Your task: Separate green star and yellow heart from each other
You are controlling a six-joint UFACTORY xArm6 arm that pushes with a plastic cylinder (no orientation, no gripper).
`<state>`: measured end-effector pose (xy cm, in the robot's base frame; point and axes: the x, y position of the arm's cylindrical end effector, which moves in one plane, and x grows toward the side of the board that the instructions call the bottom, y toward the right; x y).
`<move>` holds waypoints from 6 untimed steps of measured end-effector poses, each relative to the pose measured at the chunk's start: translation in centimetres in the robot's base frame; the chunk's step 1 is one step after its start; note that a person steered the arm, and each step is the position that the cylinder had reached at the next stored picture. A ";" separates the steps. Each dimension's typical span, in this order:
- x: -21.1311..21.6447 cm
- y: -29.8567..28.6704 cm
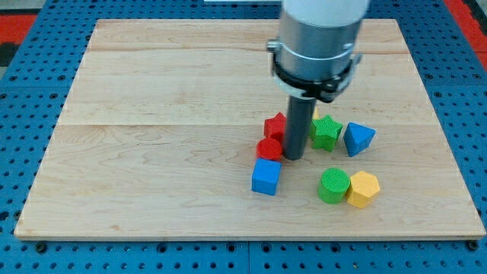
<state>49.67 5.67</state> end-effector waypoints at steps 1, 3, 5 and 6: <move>0.3 1.8; -5.9 4.1; -5.7 6.0; -5.1 3.5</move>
